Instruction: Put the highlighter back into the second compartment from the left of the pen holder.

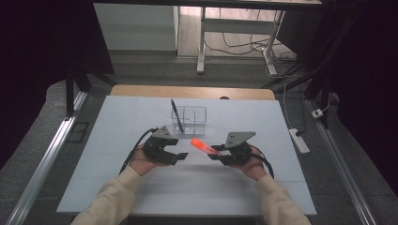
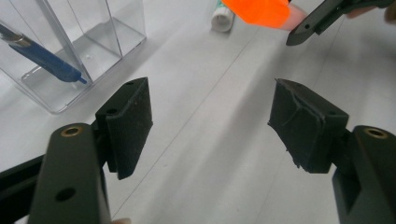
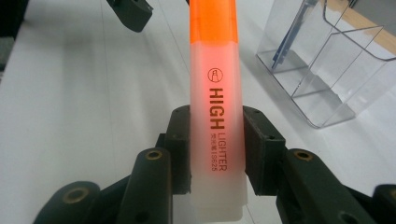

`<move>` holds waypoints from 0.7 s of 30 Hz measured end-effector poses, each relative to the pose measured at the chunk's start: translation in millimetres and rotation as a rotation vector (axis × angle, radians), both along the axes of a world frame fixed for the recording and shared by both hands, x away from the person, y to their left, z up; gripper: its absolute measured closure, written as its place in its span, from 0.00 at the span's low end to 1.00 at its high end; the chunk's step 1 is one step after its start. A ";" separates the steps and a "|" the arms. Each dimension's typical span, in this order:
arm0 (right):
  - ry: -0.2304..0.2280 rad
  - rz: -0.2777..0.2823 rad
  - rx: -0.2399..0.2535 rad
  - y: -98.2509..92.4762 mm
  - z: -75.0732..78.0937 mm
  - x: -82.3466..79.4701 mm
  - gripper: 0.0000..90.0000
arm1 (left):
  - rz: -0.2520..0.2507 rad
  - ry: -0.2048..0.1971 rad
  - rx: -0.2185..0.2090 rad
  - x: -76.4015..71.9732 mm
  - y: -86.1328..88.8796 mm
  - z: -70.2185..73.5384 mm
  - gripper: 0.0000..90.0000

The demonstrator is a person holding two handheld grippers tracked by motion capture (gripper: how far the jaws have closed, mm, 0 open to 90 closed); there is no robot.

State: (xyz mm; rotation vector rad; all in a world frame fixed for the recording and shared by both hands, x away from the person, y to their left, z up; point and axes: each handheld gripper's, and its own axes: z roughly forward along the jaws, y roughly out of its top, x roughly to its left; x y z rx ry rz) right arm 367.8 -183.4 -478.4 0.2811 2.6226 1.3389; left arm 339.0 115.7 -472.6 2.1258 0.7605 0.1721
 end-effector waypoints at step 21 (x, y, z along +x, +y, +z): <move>0.014 -0.016 0.122 12.4 -7.8 -4.0 0.73 | -0.004 -0.003 -0.222 3.3 -11.2 3.8 0.35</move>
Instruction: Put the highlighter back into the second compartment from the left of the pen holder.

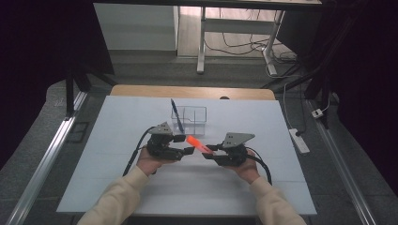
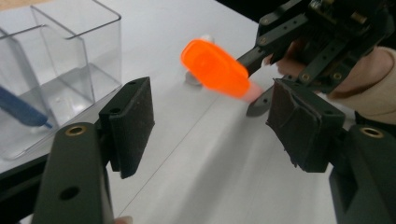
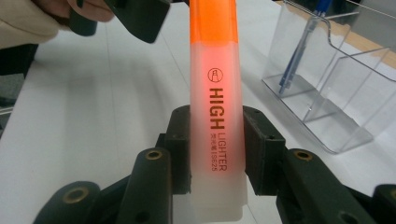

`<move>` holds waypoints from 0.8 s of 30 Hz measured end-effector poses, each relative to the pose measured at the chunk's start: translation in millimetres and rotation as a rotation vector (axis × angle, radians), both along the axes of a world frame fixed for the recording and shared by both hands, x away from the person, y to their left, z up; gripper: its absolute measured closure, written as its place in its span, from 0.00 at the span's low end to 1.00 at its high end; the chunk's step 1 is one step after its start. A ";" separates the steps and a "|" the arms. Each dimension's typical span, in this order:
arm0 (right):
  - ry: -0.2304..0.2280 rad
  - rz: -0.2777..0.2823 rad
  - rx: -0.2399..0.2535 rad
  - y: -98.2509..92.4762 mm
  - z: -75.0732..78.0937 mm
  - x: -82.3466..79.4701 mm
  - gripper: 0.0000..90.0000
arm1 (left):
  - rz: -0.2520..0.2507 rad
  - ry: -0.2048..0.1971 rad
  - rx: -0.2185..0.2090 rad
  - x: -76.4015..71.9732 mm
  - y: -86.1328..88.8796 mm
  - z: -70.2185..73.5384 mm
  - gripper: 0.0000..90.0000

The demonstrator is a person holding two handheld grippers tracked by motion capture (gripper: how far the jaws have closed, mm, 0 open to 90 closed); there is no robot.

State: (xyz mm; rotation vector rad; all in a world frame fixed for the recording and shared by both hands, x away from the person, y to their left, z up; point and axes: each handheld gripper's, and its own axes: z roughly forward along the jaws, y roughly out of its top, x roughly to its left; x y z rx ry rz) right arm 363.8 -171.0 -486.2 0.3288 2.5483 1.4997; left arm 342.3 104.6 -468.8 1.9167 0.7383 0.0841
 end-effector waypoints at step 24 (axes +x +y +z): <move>0.010 0.045 0.043 8.4 -7.5 -2.5 0.73 | -0.048 0.002 -0.028 2.2 -4.6 -2.1 0.60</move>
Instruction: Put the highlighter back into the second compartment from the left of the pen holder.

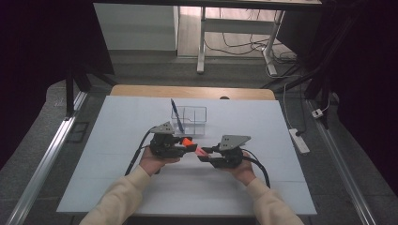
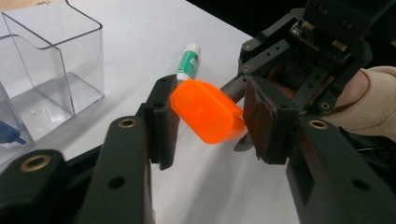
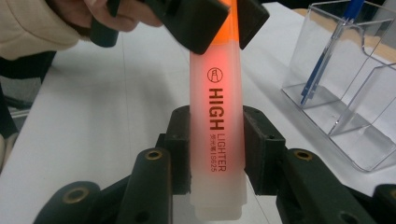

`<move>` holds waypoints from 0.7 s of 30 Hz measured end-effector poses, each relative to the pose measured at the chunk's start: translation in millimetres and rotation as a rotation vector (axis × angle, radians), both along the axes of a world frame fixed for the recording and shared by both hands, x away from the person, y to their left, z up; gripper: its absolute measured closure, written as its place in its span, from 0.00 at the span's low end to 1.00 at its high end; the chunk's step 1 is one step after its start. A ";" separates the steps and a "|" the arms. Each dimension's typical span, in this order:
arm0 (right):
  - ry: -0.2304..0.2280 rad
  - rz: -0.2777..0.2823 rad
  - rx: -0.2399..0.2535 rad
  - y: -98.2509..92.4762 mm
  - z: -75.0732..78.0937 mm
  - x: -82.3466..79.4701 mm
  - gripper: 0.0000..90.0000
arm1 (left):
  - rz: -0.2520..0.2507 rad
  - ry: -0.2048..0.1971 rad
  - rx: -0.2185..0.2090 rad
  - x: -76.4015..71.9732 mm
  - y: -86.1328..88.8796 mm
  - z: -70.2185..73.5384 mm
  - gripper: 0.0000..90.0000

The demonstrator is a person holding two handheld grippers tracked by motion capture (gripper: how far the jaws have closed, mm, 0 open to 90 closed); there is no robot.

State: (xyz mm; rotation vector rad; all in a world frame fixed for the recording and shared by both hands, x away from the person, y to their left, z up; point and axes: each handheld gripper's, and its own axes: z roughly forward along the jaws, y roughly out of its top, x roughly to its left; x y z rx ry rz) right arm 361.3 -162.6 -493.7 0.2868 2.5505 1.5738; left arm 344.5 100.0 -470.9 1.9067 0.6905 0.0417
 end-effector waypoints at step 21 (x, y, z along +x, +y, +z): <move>-0.001 -0.011 -0.024 3.7 -3.8 0.2 0.72 | -0.026 0.072 -0.057 3.3 -3.1 -2.6 0.77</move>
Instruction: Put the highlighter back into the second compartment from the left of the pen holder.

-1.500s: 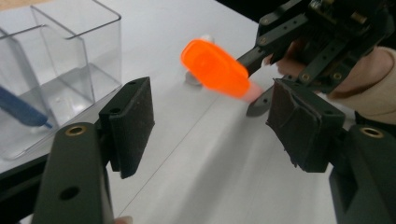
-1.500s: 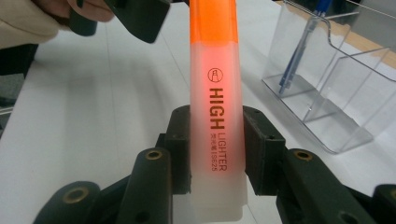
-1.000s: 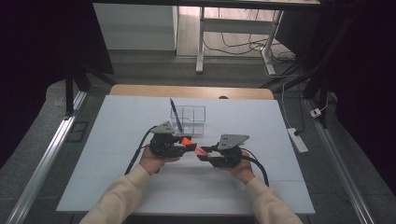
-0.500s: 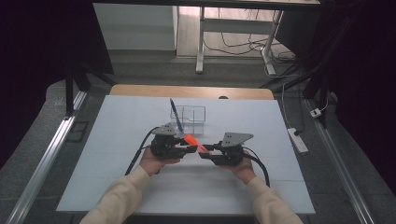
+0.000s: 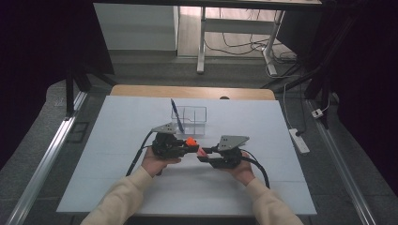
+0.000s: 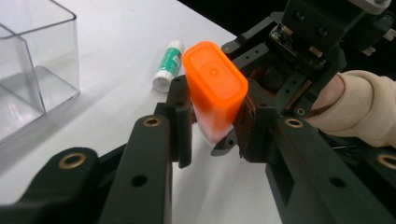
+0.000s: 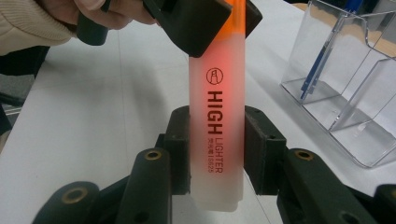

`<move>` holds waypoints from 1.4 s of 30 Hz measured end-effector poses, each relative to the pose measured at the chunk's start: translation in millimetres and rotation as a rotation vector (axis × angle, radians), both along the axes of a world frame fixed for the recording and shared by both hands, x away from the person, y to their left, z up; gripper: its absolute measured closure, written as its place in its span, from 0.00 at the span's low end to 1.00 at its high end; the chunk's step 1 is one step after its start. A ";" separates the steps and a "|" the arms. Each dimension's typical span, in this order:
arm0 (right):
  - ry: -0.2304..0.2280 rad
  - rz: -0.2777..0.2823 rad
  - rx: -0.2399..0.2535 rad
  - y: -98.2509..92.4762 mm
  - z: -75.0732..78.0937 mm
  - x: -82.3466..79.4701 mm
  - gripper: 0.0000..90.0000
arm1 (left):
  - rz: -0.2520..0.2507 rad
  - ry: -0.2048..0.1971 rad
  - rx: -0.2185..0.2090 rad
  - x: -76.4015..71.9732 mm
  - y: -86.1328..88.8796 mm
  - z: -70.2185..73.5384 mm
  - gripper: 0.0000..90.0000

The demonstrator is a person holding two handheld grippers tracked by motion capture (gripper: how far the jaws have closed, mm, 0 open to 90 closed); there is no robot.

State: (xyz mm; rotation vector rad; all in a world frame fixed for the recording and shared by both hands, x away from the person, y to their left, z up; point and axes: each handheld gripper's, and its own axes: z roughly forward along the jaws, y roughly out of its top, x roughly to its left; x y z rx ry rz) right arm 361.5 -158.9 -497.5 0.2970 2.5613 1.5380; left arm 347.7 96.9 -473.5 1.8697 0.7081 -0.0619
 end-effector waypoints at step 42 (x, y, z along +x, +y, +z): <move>0.034 -0.340 0.019 -112.8 -2.2 -34.7 0.48 | 0.117 -0.091 0.030 -3.9 28.2 20.0 0.77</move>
